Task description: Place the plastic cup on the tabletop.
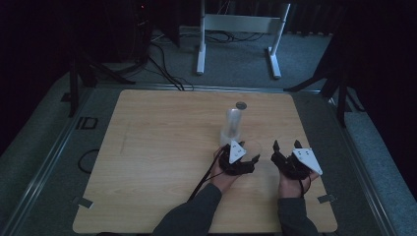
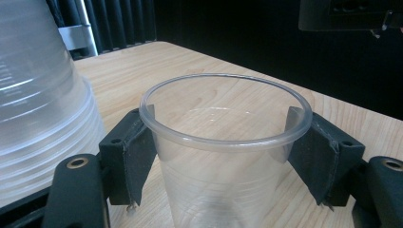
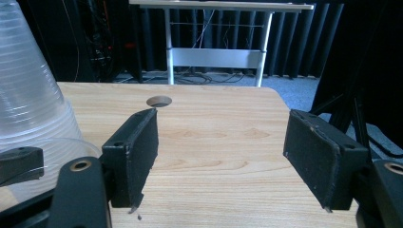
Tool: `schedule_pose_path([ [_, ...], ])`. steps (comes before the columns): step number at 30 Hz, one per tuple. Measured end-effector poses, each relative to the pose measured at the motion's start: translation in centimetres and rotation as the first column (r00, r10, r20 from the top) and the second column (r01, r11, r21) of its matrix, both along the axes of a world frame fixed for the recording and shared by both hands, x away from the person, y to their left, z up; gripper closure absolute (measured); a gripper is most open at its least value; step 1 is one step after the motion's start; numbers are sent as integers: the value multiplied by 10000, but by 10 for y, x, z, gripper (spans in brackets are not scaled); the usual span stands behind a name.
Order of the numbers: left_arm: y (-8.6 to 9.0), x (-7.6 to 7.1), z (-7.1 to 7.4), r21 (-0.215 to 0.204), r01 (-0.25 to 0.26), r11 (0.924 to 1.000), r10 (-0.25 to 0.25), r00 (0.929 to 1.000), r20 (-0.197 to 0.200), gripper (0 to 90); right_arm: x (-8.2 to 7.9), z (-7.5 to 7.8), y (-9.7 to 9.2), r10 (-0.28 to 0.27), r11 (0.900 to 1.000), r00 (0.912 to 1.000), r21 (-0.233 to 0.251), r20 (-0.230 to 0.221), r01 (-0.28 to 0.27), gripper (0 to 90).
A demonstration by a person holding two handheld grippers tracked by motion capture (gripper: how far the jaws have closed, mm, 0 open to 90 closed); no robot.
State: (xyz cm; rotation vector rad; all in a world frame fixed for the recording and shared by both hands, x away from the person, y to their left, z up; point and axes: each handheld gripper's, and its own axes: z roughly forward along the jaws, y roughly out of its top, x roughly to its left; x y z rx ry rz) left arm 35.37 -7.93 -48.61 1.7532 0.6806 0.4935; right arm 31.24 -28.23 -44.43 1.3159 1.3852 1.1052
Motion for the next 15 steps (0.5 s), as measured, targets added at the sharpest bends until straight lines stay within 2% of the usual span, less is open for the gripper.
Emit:
schedule_pose_path([
  [15,4,-4,-4,6,82,10000,-82,9999,-119,262,0,0,0,-8,10000,10000,8,11,8,270],
])
